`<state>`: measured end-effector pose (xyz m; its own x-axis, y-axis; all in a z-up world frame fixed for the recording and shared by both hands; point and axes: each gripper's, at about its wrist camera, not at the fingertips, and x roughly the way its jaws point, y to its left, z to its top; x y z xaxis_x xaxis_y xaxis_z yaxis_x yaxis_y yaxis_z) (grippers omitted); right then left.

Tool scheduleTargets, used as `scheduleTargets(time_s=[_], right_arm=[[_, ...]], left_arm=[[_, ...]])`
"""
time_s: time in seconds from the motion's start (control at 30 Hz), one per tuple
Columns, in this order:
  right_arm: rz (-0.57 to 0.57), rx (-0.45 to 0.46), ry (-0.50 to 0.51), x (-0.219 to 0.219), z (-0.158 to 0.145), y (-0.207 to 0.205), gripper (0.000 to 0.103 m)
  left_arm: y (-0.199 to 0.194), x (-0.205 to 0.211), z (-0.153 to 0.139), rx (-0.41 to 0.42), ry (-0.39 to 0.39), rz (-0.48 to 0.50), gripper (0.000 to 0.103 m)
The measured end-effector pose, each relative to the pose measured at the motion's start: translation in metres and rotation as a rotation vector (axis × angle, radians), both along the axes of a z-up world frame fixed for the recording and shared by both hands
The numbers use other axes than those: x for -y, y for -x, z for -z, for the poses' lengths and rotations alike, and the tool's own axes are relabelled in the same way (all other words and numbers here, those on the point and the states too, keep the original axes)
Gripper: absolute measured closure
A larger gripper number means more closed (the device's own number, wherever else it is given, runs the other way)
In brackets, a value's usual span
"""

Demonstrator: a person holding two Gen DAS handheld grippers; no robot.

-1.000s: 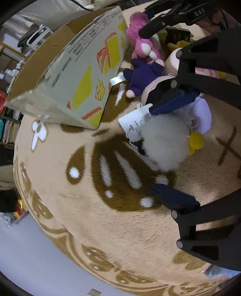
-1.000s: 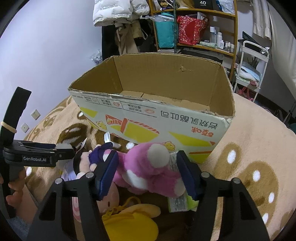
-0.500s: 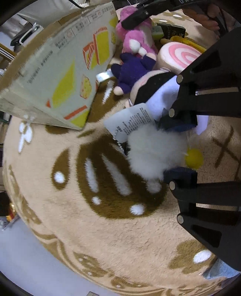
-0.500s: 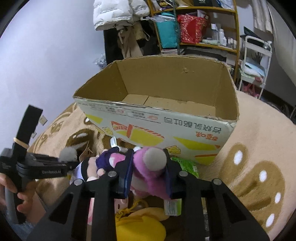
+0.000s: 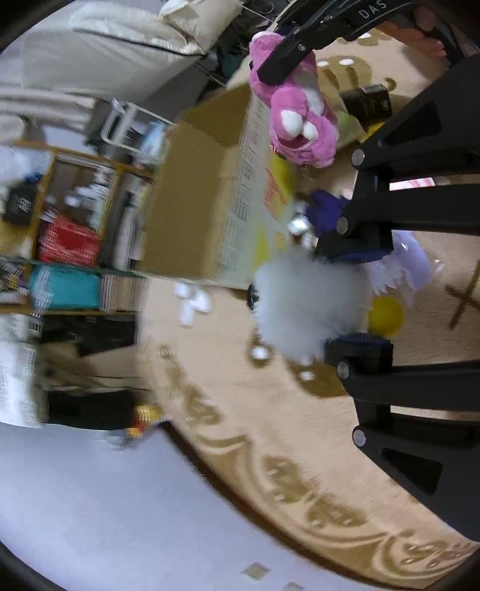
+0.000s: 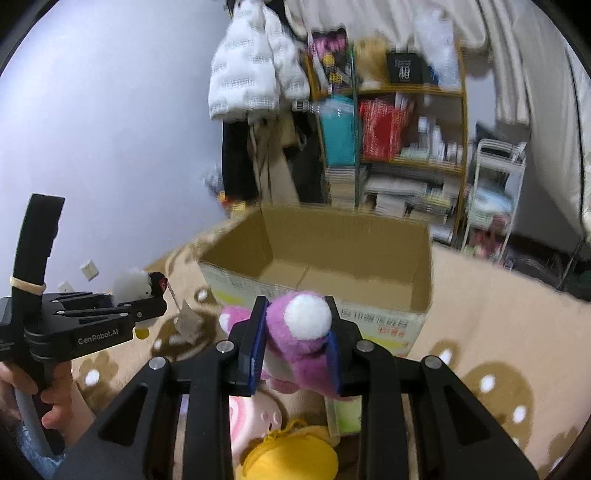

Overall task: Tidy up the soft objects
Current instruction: 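Carry the chick and pink bear into the box and open both grippers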

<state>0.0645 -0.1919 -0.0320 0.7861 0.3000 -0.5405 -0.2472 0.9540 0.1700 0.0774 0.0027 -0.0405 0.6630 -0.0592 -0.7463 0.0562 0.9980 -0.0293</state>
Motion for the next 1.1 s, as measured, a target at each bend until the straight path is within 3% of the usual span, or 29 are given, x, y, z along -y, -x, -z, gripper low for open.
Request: scheduleTargets(time_s=[0.13, 0.47, 0.83, 1.1], right_arm=[[0.016, 0.095, -0.009, 0.002, -0.025, 0.013, 0.074], [0.052, 0.178, -0.024, 0.006, -0.054, -0.001, 0.074], [0.07, 0.216, 0.012, 0.02, -0.061, -0.043, 0.073], [0.095, 0.128, -0.017, 0.037, -0.032, -0.067, 0.073]], left_arm=[[0.007, 0.011, -0.037, 0.143, -0.026, 0.041, 0.075], [-0.013, 0.037, -0.083, 0.259, -0.051, 0.103, 0.075], [-0.055, 0.056, -0.074, 0.308, -0.08, 0.156, 0.074], [-0.085, 0.069, -0.054, 0.278, -0.112, 0.169, 0.074]])
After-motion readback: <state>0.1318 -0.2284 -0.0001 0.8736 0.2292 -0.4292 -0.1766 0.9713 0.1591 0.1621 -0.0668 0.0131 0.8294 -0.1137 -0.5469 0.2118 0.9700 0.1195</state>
